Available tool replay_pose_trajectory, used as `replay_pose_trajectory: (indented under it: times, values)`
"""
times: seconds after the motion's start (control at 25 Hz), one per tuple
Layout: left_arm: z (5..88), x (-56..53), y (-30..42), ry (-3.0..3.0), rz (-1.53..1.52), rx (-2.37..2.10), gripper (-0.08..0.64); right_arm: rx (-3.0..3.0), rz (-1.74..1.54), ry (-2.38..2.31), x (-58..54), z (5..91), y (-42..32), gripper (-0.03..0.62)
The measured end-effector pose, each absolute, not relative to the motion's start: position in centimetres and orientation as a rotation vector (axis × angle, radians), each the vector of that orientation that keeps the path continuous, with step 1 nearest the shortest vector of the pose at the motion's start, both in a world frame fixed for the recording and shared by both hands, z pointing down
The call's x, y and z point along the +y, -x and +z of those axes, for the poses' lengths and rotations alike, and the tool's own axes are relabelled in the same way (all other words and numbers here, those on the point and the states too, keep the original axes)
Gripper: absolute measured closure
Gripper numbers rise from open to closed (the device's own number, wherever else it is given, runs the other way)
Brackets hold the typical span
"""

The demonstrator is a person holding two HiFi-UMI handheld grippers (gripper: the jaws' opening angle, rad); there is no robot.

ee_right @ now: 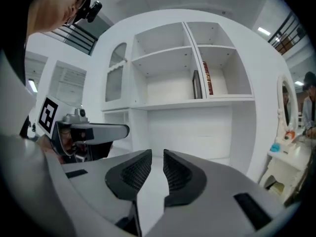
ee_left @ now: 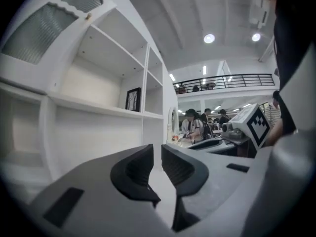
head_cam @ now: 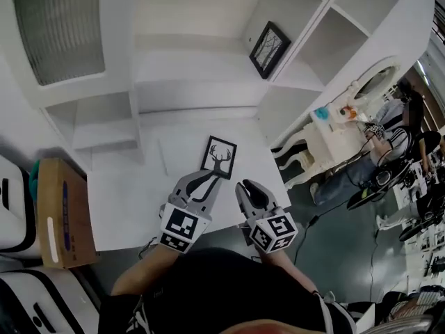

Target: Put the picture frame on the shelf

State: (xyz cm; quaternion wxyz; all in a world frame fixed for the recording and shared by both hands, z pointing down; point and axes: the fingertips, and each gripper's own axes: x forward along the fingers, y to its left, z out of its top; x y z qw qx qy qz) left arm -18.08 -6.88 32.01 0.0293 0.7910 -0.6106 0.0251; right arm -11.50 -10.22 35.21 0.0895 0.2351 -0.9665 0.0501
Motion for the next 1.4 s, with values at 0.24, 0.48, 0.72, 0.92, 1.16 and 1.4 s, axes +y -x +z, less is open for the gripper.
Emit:
replay_pose_trajectory:
  times: [0.24, 0.48, 0.72, 0.92, 1.16, 1.4]
  values:
    - [36.0, -0.9, 16.7, -2.102, 0.111, -2.069, 0.505, -2.935, 0.190, -0.426, -6.1, 37.0, 6.8, 0.508]
    - [39.8, 1.2, 4.8, -1.992, 0.108, -1.985, 0.505, -2.895, 0.309, -0.279, -3.8, 41.3, -2.2, 0.516]
    - [39.0, 3.3, -0.2, -1.938, 0.171, -2.020, 0.505, -2.916, 0.485, -0.157, -2.2, 41.9, -6.3, 0.550]
    - [38.6, 4.0, -2.0, -1.960, 0.181, -1.989, 0.505, -2.927, 0.519, -0.172, -1.8, 42.1, -7.9, 0.557]
    - [37.6, 6.8, 0.4, -1.973, 0.204, -2.028, 0.505, -2.935, 0.529, -0.138, 0.6, 42.2, -5.6, 0.565]
    - [36.9, 10.6, 4.6, -1.909, 0.140, -2.128, 0.505, -3.055, 0.326, -0.030, 3.5, 37.6, -1.9, 0.572]
